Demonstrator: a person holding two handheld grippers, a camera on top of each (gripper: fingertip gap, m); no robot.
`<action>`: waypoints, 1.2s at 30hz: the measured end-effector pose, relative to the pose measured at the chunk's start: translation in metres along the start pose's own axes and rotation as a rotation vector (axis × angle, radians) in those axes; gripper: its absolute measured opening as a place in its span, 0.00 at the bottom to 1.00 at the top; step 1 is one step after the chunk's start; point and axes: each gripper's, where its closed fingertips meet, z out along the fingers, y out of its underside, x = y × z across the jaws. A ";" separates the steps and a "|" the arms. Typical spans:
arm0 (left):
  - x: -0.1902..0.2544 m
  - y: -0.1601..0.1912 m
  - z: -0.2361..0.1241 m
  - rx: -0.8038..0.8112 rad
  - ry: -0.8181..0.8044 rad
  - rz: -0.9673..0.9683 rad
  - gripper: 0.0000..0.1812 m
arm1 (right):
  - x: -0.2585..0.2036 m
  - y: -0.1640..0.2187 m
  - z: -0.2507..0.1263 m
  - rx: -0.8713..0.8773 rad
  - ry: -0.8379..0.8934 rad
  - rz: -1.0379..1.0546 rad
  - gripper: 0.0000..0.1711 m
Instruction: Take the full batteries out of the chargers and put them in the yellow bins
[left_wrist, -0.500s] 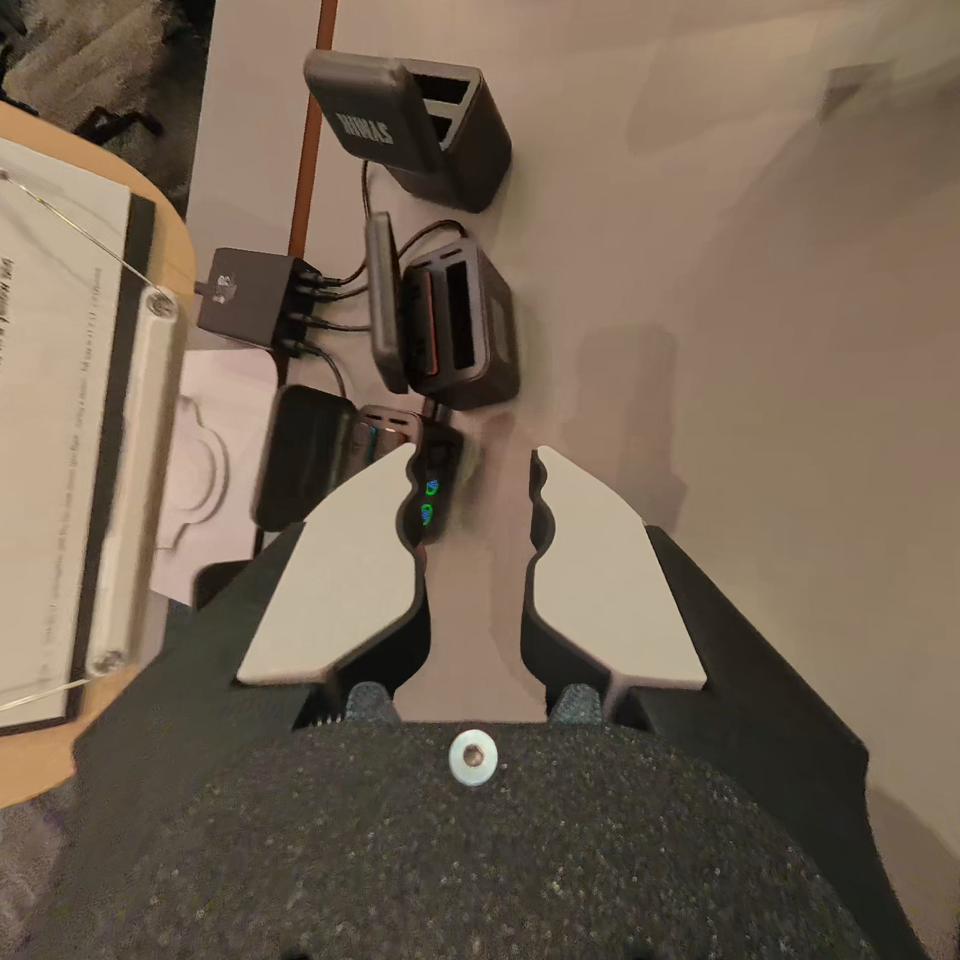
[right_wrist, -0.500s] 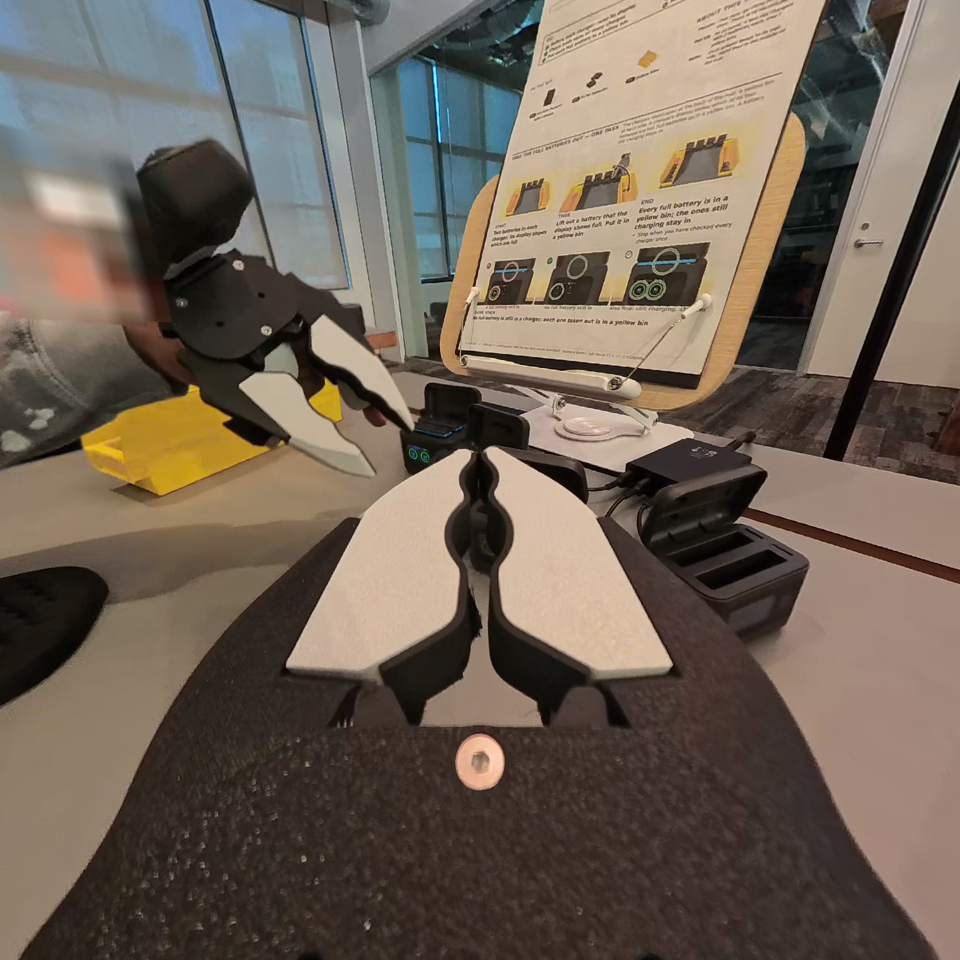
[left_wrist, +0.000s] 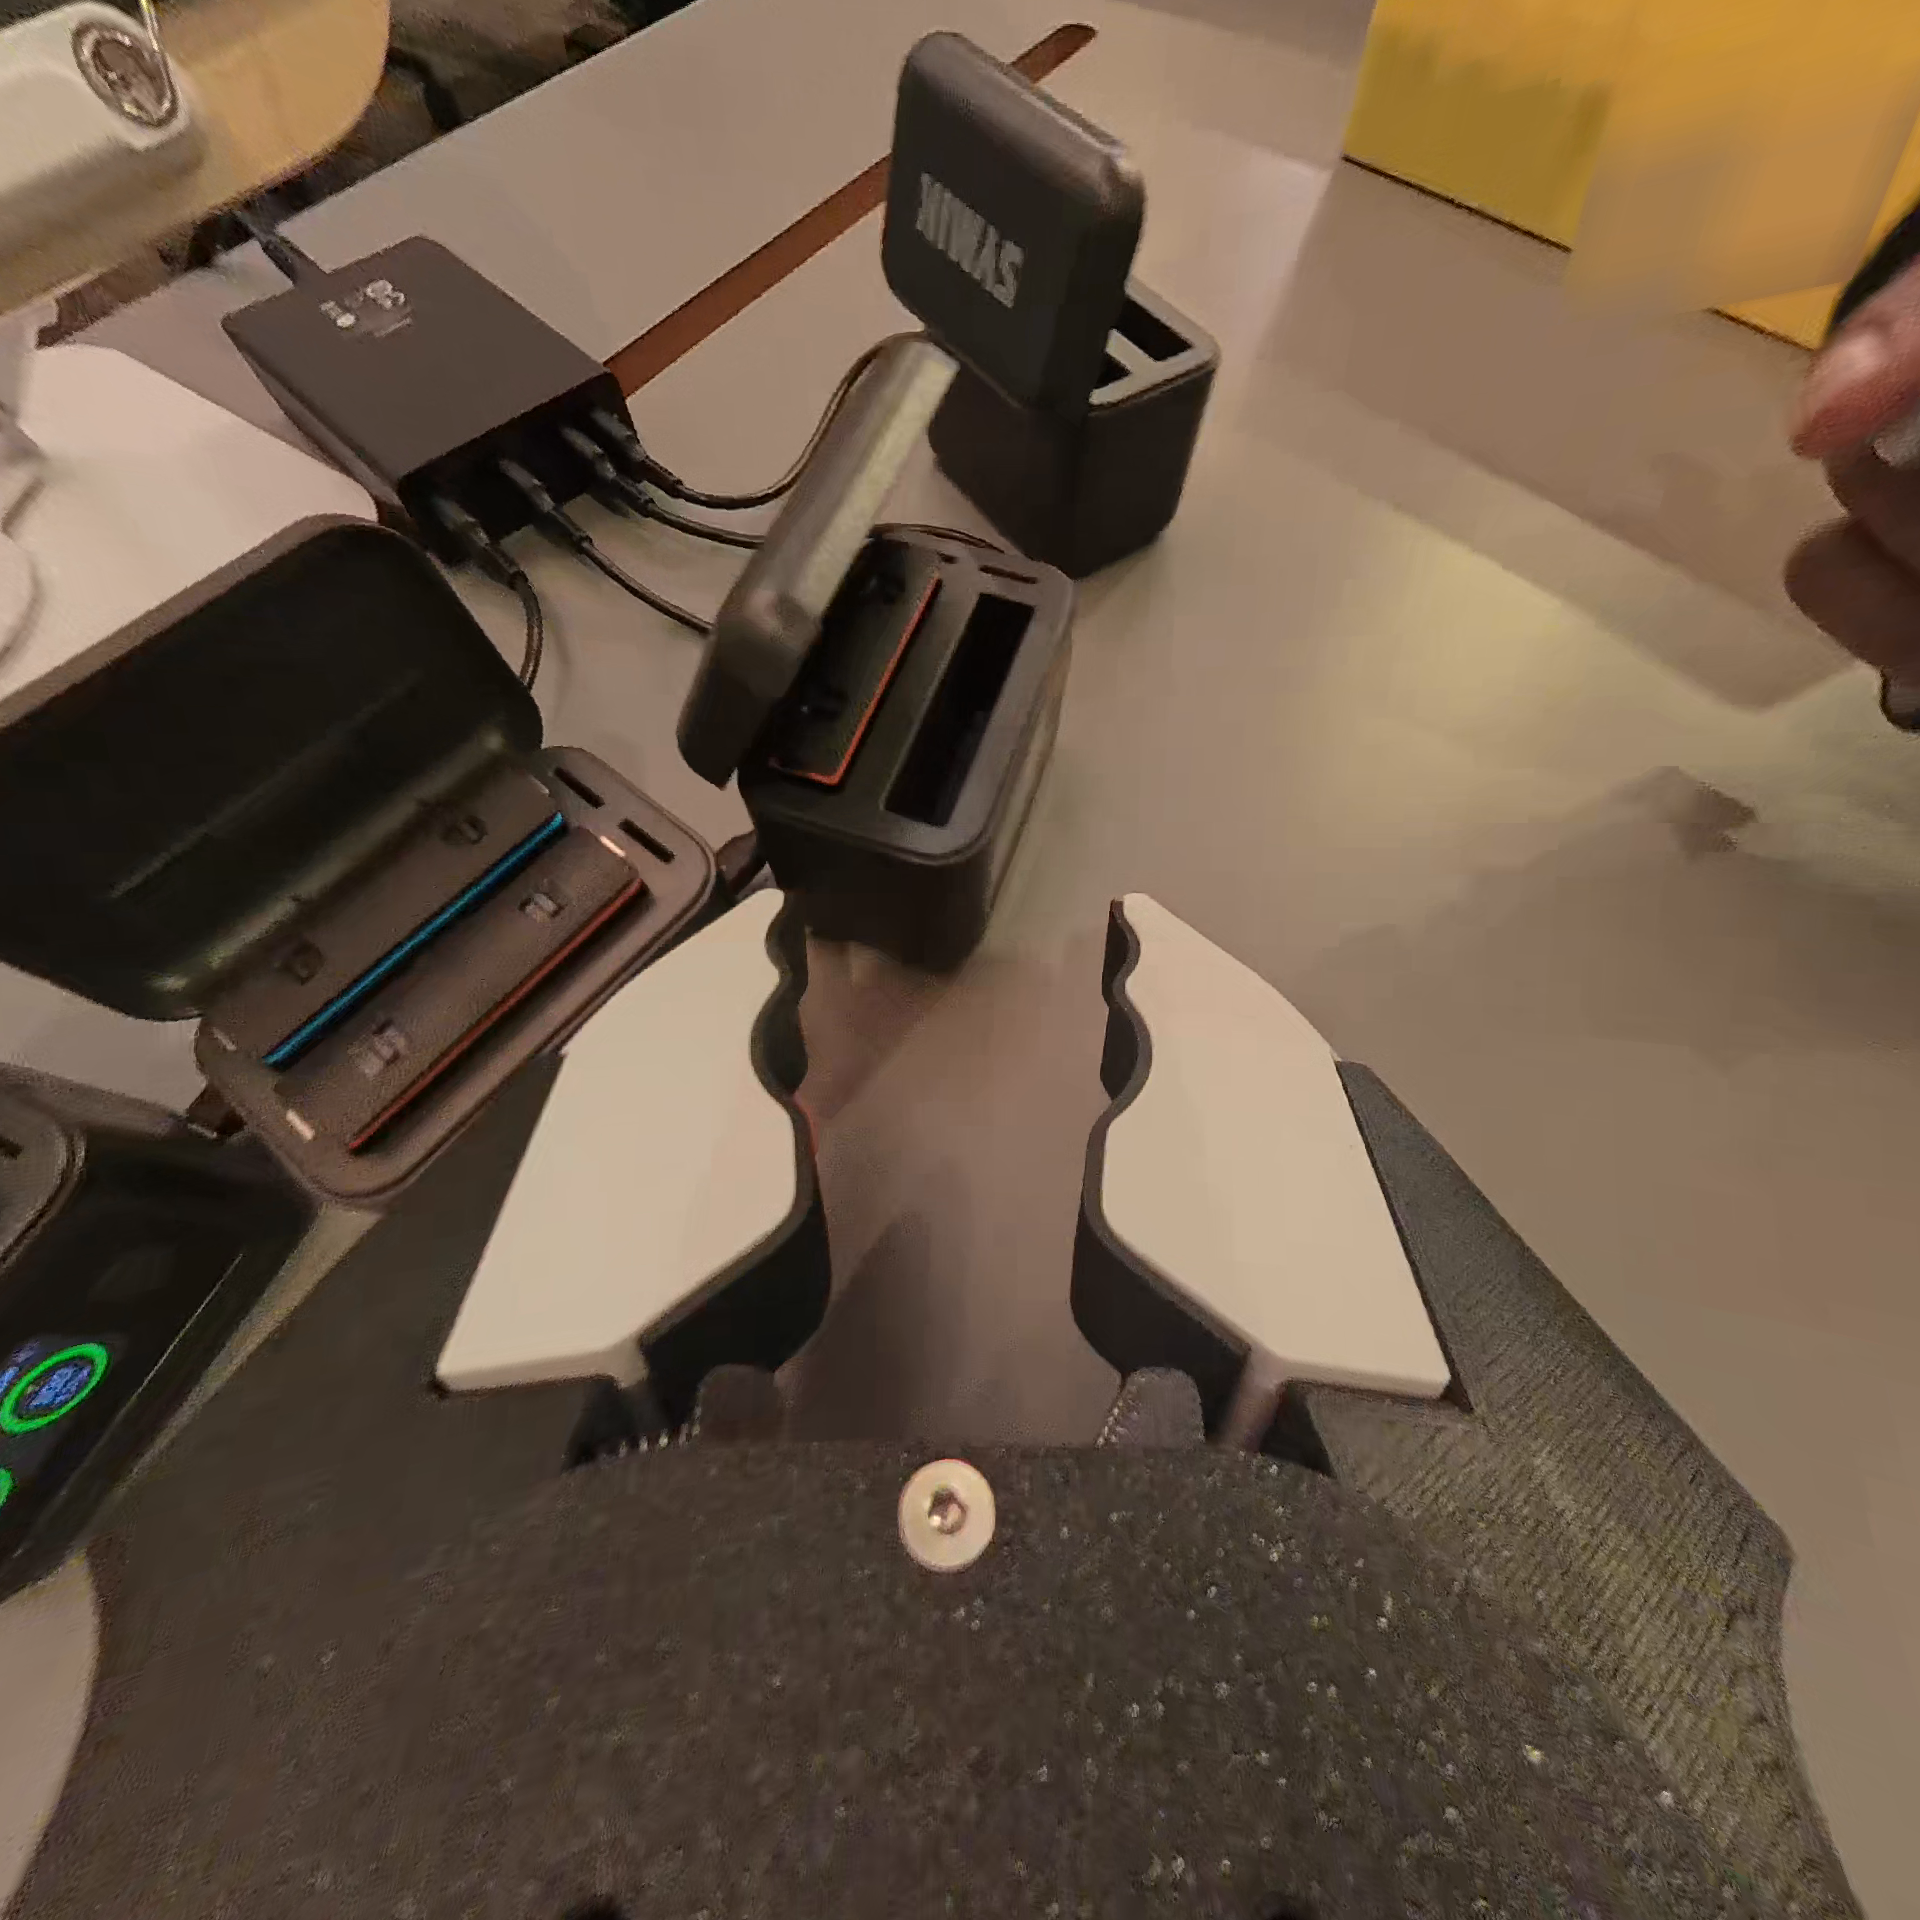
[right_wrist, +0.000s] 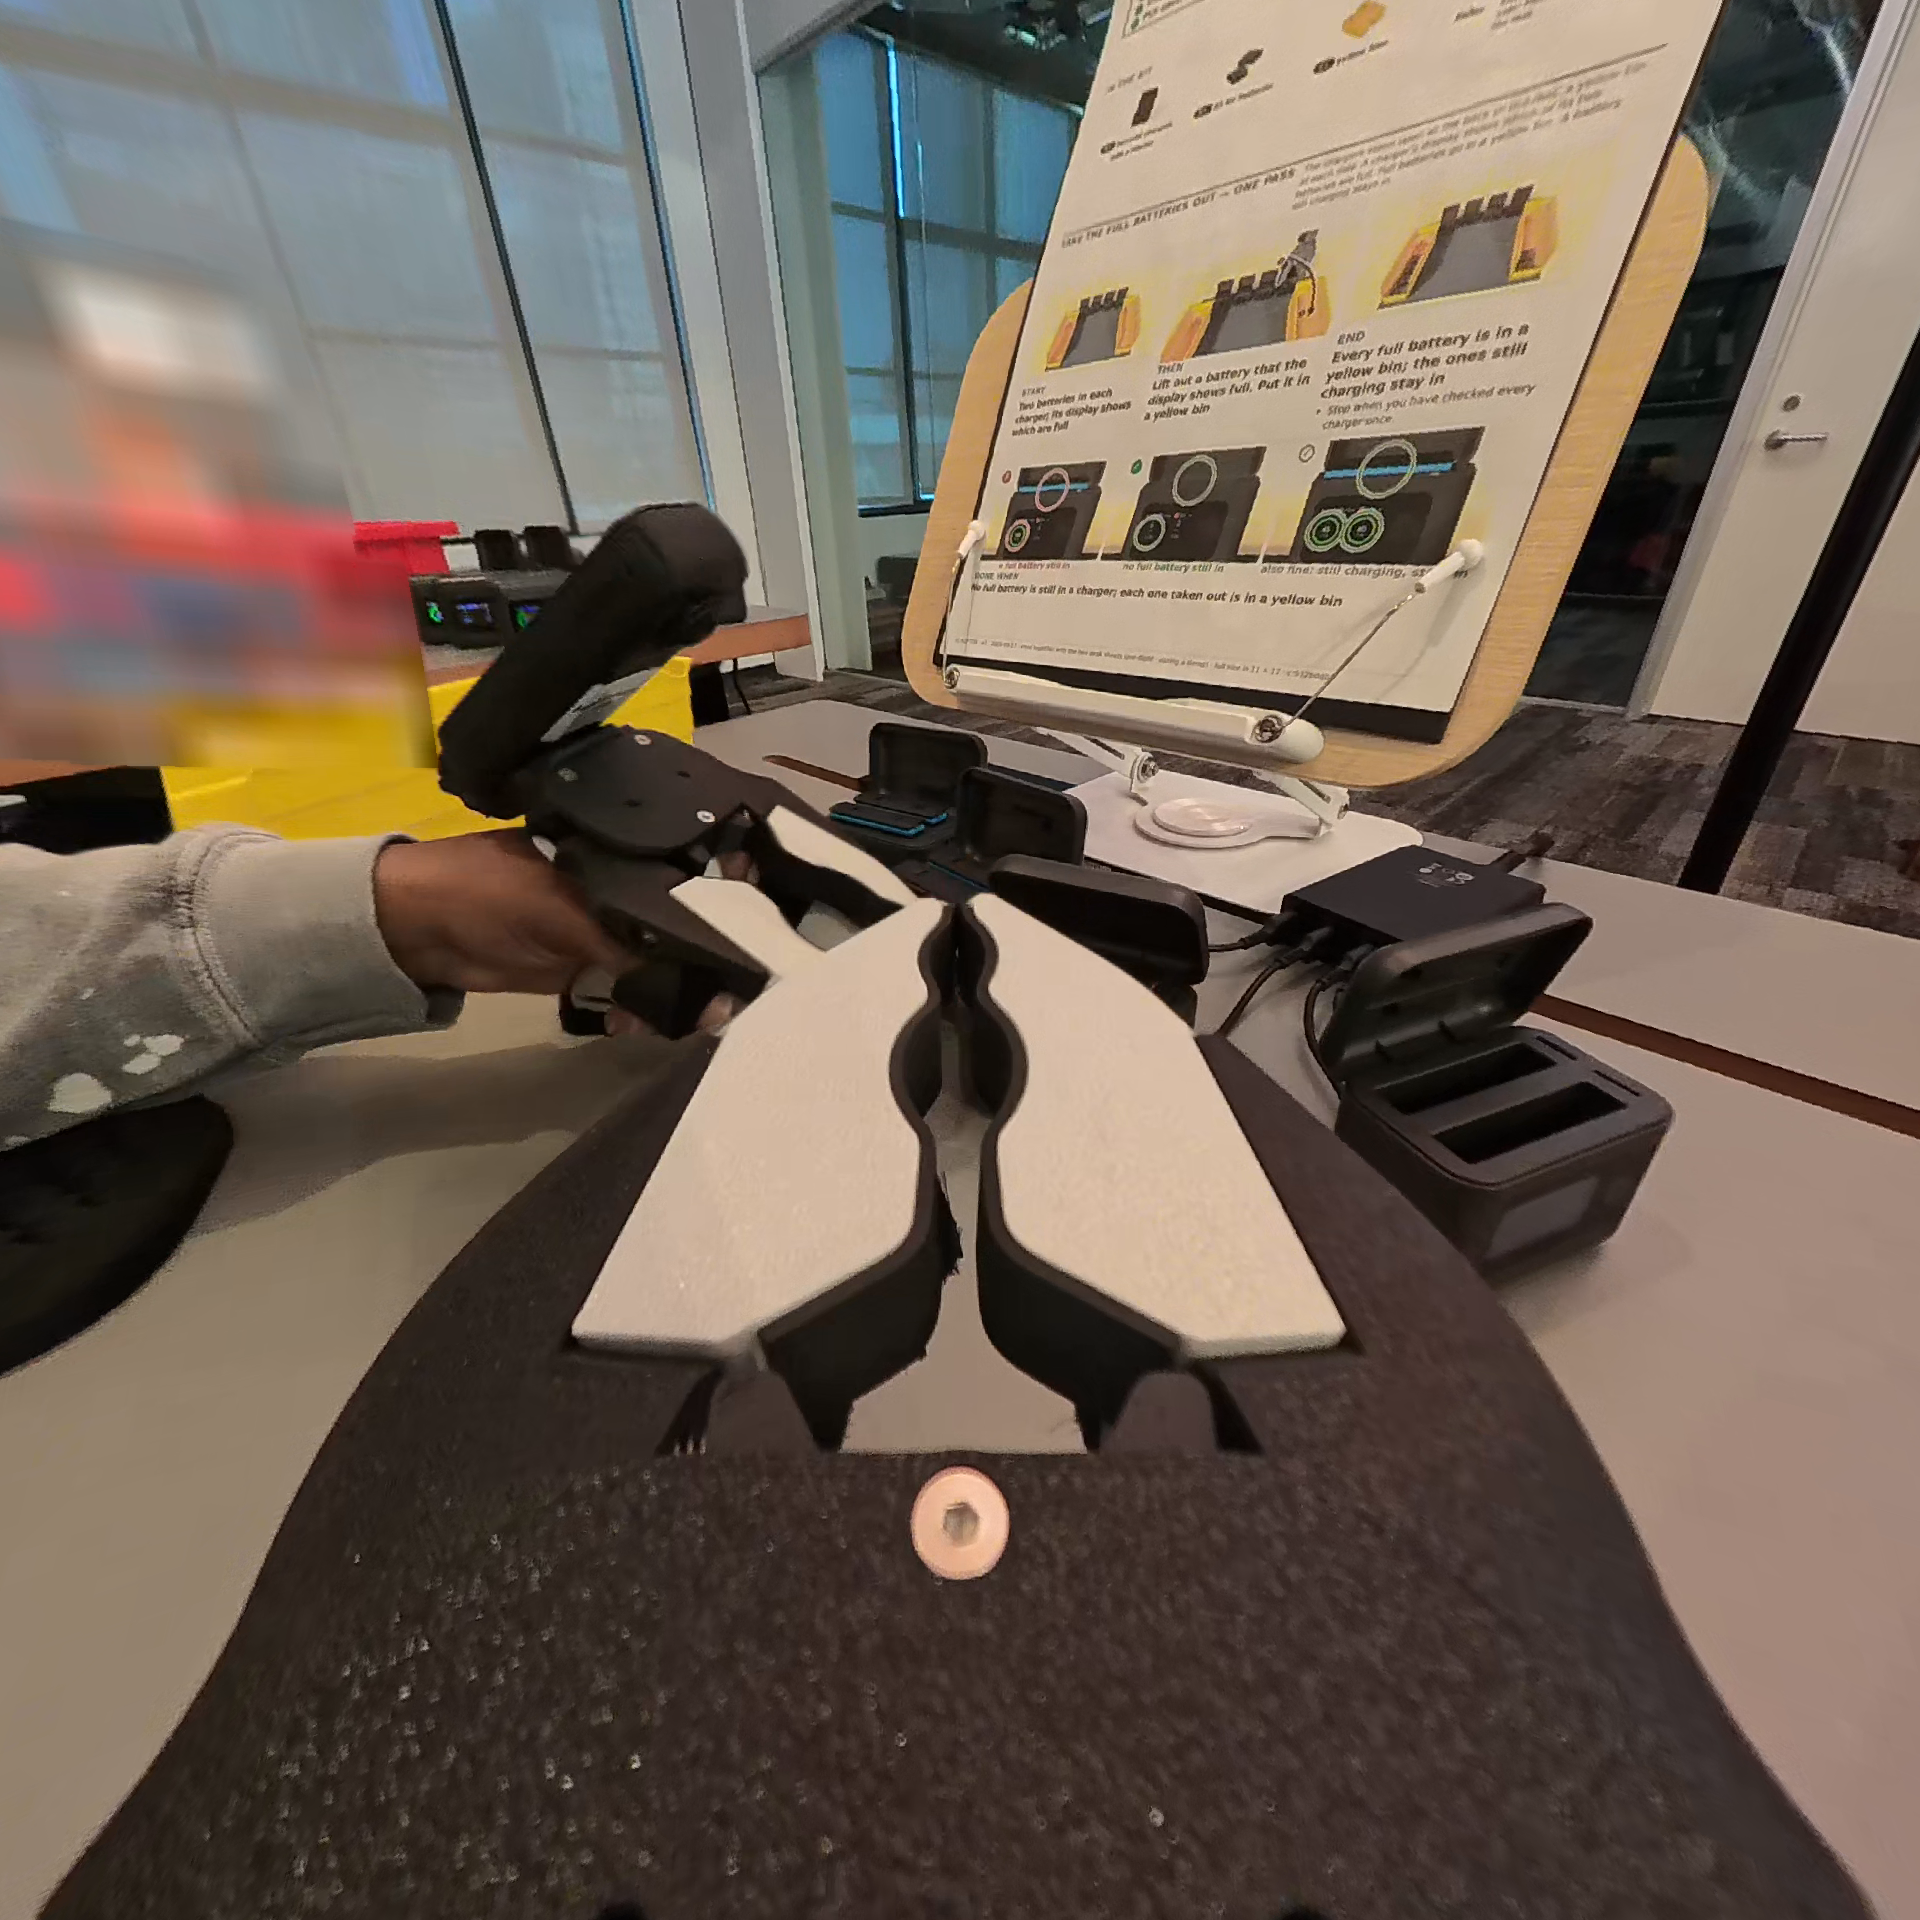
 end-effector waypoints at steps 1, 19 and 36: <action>-0.002 -0.001 0.004 -0.006 -0.007 -0.013 0.30 | 0.002 0.002 0.001 -0.011 0.006 0.002 0.00; -0.037 0.017 -0.042 0.127 -0.273 -0.168 0.30 | 0.027 0.114 0.086 -0.602 0.335 -0.023 0.62; -0.069 0.018 -0.084 0.234 -0.465 -0.173 0.28 | 0.055 0.119 0.124 -0.610 0.721 0.077 0.53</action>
